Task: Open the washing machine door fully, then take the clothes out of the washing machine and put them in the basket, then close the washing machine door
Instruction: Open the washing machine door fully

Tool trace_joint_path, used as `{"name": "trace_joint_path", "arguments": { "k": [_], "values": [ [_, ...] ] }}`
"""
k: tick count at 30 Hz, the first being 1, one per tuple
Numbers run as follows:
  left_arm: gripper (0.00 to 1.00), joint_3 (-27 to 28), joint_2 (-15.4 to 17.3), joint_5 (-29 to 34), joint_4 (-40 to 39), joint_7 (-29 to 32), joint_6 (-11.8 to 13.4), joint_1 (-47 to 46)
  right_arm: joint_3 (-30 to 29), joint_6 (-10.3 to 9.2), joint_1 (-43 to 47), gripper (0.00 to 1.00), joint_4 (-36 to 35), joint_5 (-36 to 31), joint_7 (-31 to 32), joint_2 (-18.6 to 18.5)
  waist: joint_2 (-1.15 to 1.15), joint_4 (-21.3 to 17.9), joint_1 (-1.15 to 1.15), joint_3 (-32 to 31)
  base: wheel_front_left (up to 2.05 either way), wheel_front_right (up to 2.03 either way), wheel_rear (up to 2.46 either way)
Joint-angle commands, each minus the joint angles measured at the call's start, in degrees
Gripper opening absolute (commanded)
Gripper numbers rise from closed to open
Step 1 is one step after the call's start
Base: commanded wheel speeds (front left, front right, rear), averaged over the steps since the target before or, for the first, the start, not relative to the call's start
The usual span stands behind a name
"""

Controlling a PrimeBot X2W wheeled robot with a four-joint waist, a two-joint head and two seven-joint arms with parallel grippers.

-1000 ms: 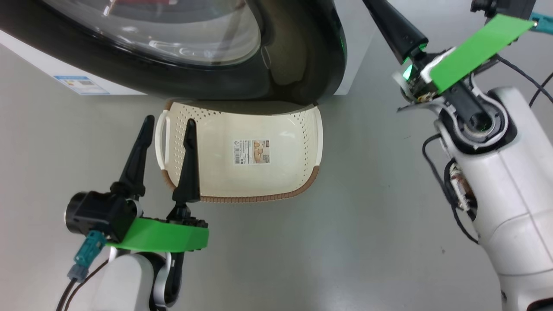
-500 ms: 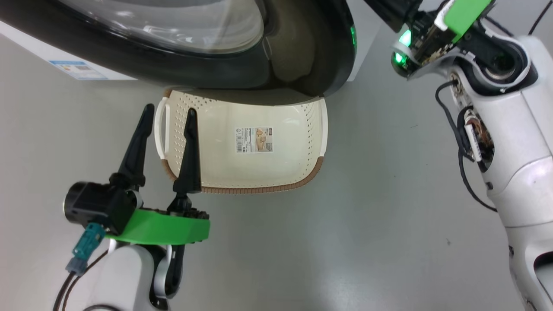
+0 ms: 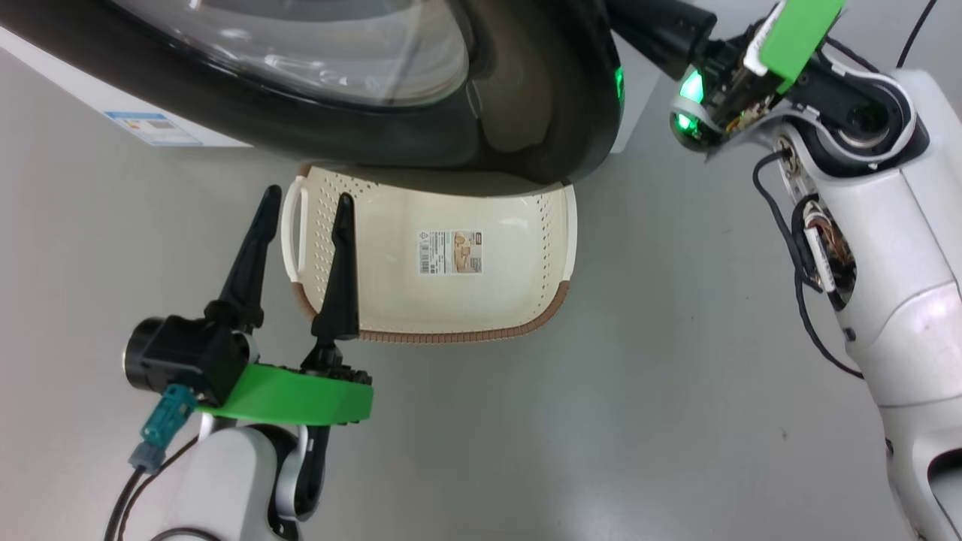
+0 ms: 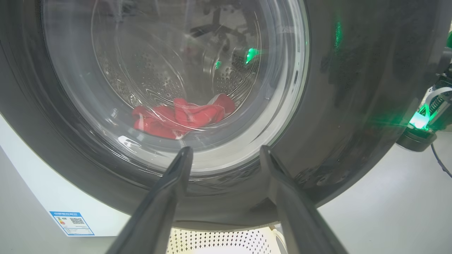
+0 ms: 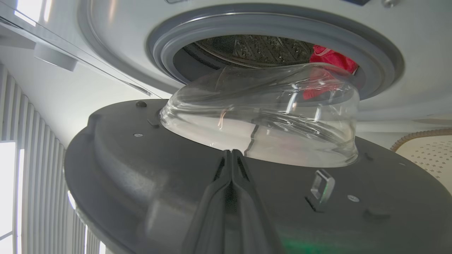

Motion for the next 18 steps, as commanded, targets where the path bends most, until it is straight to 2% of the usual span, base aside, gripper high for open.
{"name": "trace_joint_path", "arguments": {
  "k": [1,18],
  "values": [
    [1.0,1.4,0.7,-0.1,-1.0,-0.4,0.0,0.0,0.2,0.05,2.0,0.0,-2.3,-0.5,0.7,1.2,0.0,0.2,0.0,-1.1,0.0,0.0,0.0],
    [1.0,3.4,0.7,-1.0,0.2,-0.4,1.4,4.2,1.8,0.05,13.3,0.0,-7.2,-1.4,3.3,2.2,0.0,2.0,0.0,-8.8,0.0,0.0,0.0]
  ]
}}
